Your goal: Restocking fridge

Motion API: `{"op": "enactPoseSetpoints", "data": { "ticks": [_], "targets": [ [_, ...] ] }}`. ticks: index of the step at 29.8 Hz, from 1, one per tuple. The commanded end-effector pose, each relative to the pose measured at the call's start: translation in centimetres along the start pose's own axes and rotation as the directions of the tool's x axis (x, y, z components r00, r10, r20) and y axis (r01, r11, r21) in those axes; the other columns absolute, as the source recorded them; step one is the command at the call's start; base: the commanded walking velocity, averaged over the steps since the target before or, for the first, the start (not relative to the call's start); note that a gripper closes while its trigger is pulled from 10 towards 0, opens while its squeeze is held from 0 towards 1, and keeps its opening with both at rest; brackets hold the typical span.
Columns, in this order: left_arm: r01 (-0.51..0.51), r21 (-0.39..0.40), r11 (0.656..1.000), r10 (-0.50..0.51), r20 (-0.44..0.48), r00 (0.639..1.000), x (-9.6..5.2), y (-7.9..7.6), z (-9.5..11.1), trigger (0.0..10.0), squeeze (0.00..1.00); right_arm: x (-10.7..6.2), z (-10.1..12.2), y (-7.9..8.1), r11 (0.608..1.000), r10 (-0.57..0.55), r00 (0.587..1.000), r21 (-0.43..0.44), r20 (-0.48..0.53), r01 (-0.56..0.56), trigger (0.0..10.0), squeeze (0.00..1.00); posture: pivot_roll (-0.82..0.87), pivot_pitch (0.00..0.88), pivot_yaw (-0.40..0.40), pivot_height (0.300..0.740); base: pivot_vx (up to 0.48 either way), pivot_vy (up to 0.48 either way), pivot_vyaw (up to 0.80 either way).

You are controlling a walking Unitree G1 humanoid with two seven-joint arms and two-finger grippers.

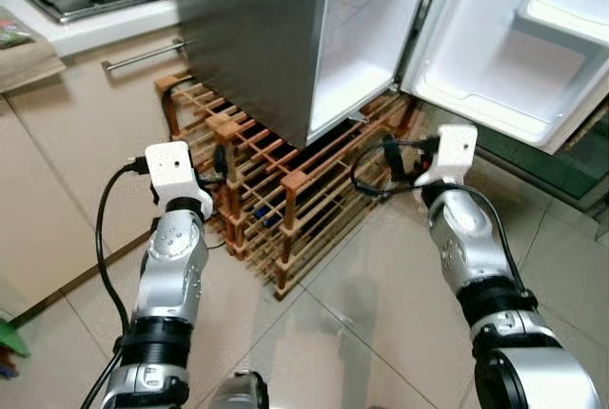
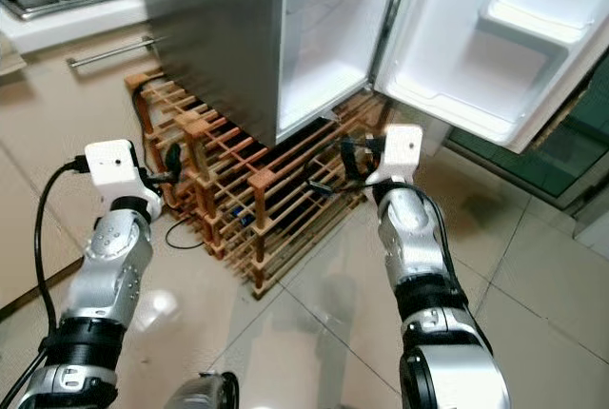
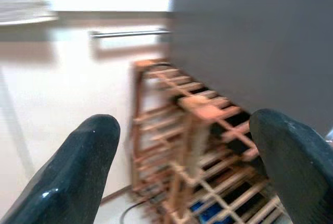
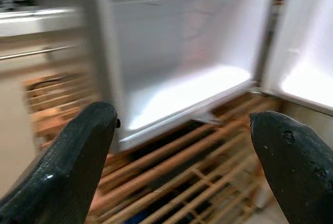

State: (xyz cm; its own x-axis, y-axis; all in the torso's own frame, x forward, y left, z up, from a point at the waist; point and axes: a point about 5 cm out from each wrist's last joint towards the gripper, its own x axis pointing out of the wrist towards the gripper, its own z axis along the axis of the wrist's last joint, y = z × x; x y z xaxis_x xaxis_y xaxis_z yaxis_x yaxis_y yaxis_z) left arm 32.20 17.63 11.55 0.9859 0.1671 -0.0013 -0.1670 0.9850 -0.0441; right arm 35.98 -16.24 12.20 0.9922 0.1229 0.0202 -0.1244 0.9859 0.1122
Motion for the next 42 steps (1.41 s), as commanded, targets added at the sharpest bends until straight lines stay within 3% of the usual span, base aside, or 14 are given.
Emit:
{"op": "enactPoseSetpoints", "data": {
  "ticks": [1, 6, 9, 13, 19, 20, 24, 27, 42],
  "targets": [
    [0.008, 0.012, 1.000, -0.007, -0.007, 1.000, -0.3, -0.4, -0.3, 10.0, 0.00, 0.2, 0.2, 0.4, 1.000, 0.013, 1.000, 0.017, -0.004, -0.013, 10.0, 0.00, 0.01, 0.000, -0.076, 0.740, 0.000, 0.000, 0.51],
    [0.029, -0.014, 0.999, -0.029, -0.012, 1.000, -0.3, -1.1, -0.2, 10.0, 0.00, 0.5, -0.2, 1.4, 0.998, 0.055, 0.998, 0.011, -0.022, -0.055, 10.0, 0.00, 0.04, 0.000, -0.061, 0.740, 0.000, 0.000, 0.42],
    [-0.063, 0.045, 0.997, 0.063, -0.009, 0.998, 0.7, 0.0, 0.6, 10.0, 0.00, 1.4, 0.0, 2.5, 0.997, 0.056, 0.998, 0.048, -0.025, -0.055, 10.0, 0.00, 0.05, 0.000, -0.026, 0.740, 0.000, 0.000, 0.40],
    [-0.077, 0.094, 0.993, 0.074, 0.030, 0.997, 0.8, -0.1, 1.3, 10.0, 0.00, 1.2, -0.5, 3.8, 0.994, 0.106, 0.994, 0.021, -0.036, -0.105, 10.0, 0.00, 0.04, 0.000, -0.016, 0.740, 0.000, 0.000, 0.40],
    [-0.099, 0.135, 0.986, 0.095, 0.036, 0.995, 0.6, -0.1, 1.3, 10.0, 0.00, 0.6, -1.6, 4.0, 0.990, 0.136, 0.987, -0.038, -0.084, -0.139, 10.0, 0.00, 0.02, 0.000, -0.024, 0.740, 0.000, -0.259, 0.40],
    [-0.095, 0.136, 0.986, 0.090, 0.038, 0.995, 0.7, -0.3, 1.2, 10.0, 0.00, 0.4, -2.0, 3.8, 0.986, 0.114, 0.988, -0.107, -0.100, -0.124, 10.0, 0.00, 0.02, 0.000, -0.032, 0.740, 0.000, 0.000, 0.42],
    [-0.094, 0.117, 0.989, 0.091, 0.031, 0.995, 0.6, -0.5, 1.1, 10.0, 0.00, -0.1, -3.0, 2.9, 0.983, 0.042, 0.989, -0.171, -0.144, -0.067, 10.0, 0.00, 0.02, 0.000, -0.038, 0.740, 0.000, 0.000, 0.36],
    [-0.077, 0.068, 0.995, 0.075, 0.027, 0.997, 0.7, -0.5, 1.1, 10.0, 0.00, -0.7, -3.4, 2.3, 0.982, 0.045, 0.988, -0.177, -0.150, -0.072, 10.0, 0.00, 0.01, 0.000, -0.038, 0.740, 0.000, 0.000, 0.00],
    [-0.137, 0.061, 0.989, 0.136, 0.013, 0.991, 0.6, 0.5, 1.0, 10.0, 0.00, -1.7, -3.5, 2.9, 0.992, 0.069, 0.992, -0.100, -0.105, -0.079, 10.0, 0.00, 0.00, 0.000, -0.032, 0.740, 0.427, 0.000, 0.37]
  ]
}}
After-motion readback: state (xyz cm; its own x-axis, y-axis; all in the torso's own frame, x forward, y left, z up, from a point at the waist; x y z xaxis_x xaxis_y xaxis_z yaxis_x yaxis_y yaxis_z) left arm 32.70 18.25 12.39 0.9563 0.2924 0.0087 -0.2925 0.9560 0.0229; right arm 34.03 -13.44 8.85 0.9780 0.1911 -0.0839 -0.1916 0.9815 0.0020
